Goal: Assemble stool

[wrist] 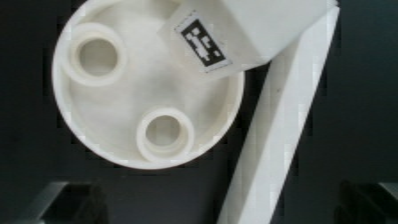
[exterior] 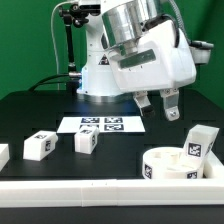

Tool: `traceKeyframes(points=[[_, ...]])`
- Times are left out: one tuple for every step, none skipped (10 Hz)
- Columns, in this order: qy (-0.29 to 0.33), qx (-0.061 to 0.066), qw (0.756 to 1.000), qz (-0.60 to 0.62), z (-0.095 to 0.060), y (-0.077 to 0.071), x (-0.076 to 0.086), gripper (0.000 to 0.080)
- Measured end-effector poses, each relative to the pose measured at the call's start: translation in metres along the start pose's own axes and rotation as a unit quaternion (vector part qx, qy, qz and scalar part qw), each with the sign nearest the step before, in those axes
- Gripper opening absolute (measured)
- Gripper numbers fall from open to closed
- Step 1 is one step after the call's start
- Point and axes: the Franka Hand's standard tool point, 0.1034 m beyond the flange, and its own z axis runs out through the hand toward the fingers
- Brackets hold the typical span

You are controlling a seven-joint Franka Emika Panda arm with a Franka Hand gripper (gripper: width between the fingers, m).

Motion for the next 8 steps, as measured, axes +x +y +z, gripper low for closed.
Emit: traceKeyframes(points=[[-0.003, -0.033, 0.995, -0.095, 0.004, 0.006, 0.002, 0.0649], [0.000, -0.054, 0.983, -0.176, 0.005, 0.012, 0.012, 0.0649], [0.003, -0.060, 0.971, -0.230, 0.004, 0.018, 0.021, 0.0649], [0.004, -0.064, 0.954, -0.292, 0.004, 0.028, 0.031, 0.0649], [0.006, -0.067, 0.941, -0.332, 0.004, 0.040, 0.043, 0.0649], [0.005, -0.071, 0.930, -0.361, 0.003, 0.048, 0.053, 0.0649], [0.004, -0.073, 0.917, -0.393, 0.003, 0.047, 0.052, 0.0649], [0.001, -0.073, 0.904, -0.422, 0.003, 0.047, 0.052, 0.0649]])
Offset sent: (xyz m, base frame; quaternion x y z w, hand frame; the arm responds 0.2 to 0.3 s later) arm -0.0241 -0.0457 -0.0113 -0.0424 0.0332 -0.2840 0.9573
